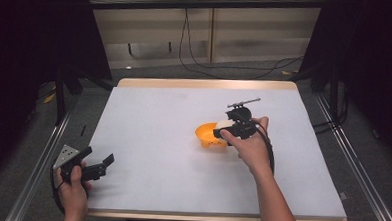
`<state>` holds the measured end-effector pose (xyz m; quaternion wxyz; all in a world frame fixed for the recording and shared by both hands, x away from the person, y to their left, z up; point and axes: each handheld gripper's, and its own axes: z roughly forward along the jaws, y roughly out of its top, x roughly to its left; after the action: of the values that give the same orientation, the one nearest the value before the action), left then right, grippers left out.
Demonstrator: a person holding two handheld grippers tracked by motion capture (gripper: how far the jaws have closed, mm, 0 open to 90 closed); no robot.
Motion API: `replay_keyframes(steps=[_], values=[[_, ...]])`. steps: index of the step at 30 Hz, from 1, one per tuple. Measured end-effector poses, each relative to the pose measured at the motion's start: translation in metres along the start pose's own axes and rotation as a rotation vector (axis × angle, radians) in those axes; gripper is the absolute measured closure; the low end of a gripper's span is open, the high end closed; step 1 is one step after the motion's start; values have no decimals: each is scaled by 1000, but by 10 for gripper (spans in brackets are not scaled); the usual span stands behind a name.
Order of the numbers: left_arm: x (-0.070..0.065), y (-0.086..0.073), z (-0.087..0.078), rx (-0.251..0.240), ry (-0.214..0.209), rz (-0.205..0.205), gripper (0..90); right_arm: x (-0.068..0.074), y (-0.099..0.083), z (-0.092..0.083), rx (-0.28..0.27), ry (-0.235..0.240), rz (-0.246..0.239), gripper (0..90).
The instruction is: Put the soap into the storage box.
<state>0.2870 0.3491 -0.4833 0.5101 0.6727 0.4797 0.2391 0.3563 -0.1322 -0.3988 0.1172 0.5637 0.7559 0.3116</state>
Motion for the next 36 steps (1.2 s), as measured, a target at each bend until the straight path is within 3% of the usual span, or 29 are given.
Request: replay_keyframes(steps=[16,36], values=[[0,0,0,0,-2,0,16,14,10,13,15,10,-21,236],[0,0,0,-3,-5,0,16,16,15,31,43,-2,-14,236]])
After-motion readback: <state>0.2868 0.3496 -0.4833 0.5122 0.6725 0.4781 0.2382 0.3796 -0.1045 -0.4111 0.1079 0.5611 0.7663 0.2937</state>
